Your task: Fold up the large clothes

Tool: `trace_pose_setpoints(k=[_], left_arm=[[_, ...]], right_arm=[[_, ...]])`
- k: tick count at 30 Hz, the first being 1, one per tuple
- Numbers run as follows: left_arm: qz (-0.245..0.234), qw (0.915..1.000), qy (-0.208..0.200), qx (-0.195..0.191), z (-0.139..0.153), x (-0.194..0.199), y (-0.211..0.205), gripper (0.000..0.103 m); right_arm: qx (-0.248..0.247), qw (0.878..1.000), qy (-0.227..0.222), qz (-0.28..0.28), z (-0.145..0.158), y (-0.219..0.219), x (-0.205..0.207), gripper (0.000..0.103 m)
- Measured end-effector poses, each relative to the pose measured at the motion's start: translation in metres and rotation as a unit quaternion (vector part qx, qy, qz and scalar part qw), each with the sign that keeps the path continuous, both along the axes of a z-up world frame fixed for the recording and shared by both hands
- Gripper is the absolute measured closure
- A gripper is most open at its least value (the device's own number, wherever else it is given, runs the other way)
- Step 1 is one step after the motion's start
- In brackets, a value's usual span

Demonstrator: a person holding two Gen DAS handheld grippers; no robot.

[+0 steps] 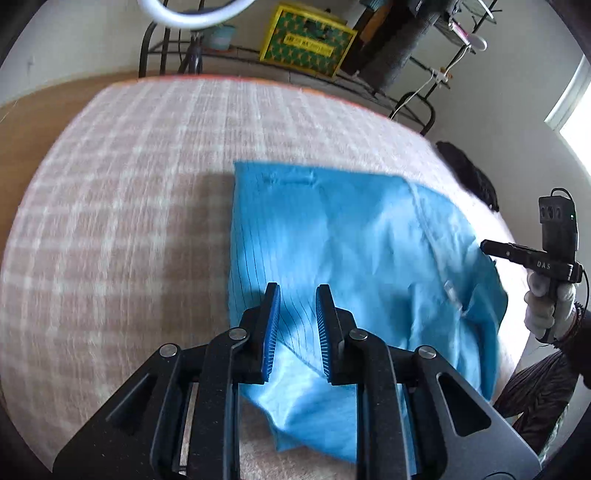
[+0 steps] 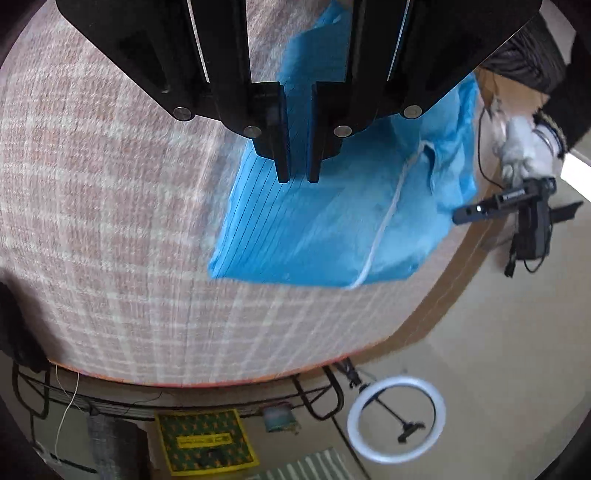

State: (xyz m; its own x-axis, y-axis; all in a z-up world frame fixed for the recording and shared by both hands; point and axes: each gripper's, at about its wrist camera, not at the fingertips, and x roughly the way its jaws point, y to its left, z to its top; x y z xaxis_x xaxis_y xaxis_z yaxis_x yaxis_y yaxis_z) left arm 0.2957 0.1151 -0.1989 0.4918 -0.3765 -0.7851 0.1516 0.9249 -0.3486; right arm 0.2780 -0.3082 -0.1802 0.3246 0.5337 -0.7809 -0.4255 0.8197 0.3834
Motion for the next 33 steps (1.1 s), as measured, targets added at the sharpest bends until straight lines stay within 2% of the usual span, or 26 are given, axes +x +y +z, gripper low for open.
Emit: trace_pose_setpoints(k=[4, 6, 9, 10, 11, 12, 13, 14, 15, 16, 18, 22, 30, 33], left_arm=[[-0.023, 0.9986, 0.024, 0.041, -0.026, -0.017, -0.008, 0.084], [-0.030, 0.9982, 0.024, 0.046, -0.025, -0.028, -0.009, 0.084], [-0.015, 0.9992, 0.026, 0.026, -0.015, -0.036, 0.006, 0.084], [0.000, 0.9997, 0.022, 0.009, -0.010, -0.037, 0.015, 0.079], [0.014, 0.9997, 0.019, -0.003, -0.005, -0.036, 0.023, 0.062], [0.028, 0.9994, 0.015, -0.013, -0.001, -0.036, 0.030, 0.054], [0.044, 0.9985, 0.010, -0.032, 0.002, -0.032, 0.040, 0.046], [0.057, 0.9961, 0.015, -0.066, 0.002, -0.027, 0.050, 0.045], [0.060, 0.9931, 0.027, -0.097, -0.001, -0.022, 0.056, 0.045], [0.068, 0.9879, 0.046, -0.131, -0.008, -0.016, 0.063, 0.044], [0.089, 0.9785, 0.074, -0.171, -0.020, -0.004, 0.071, 0.044], [0.099, 0.9644, 0.117, -0.216, -0.046, 0.003, 0.083, 0.044], [0.085, 0.9518, 0.116, -0.271, -0.053, 0.012, 0.092, 0.044], [0.062, 0.9522, 0.120, -0.274, -0.053, 0.018, 0.082, 0.044]], right_arm=[[-0.029, 0.998, 0.047, 0.012, -0.032, 0.001, -0.017, 0.095], [-0.025, 0.998, 0.053, 0.014, -0.033, -0.004, -0.024, 0.096], [-0.035, 0.997, 0.068, 0.029, -0.025, -0.011, -0.029, 0.096], [-0.029, 0.997, 0.069, 0.029, -0.021, -0.017, -0.031, 0.095], [-0.017, 0.997, 0.069, 0.026, -0.016, -0.029, -0.035, 0.087], [0.003, 0.997, 0.069, 0.017, -0.011, -0.037, -0.034, 0.079], [0.022, 0.997, 0.067, 0.007, -0.007, -0.046, -0.032, 0.055], [0.044, 0.997, 0.061, -0.007, -0.003, -0.054, -0.029, 0.039], [0.061, 0.996, 0.059, -0.021, -0.002, -0.062, -0.026, 0.038], [0.077, 0.994, 0.065, -0.032, -0.003, -0.070, -0.021, 0.038], [0.103, 0.989, 0.098, -0.047, -0.016, -0.083, -0.011, 0.038], [0.139, 0.979, 0.139, -0.049, -0.028, -0.085, -0.003, 0.038], [0.181, 0.970, 0.159, -0.039, -0.044, -0.064, 0.013, 0.040], [0.212, 0.960, 0.178, -0.034, -0.054, -0.060, 0.021, 0.051]])
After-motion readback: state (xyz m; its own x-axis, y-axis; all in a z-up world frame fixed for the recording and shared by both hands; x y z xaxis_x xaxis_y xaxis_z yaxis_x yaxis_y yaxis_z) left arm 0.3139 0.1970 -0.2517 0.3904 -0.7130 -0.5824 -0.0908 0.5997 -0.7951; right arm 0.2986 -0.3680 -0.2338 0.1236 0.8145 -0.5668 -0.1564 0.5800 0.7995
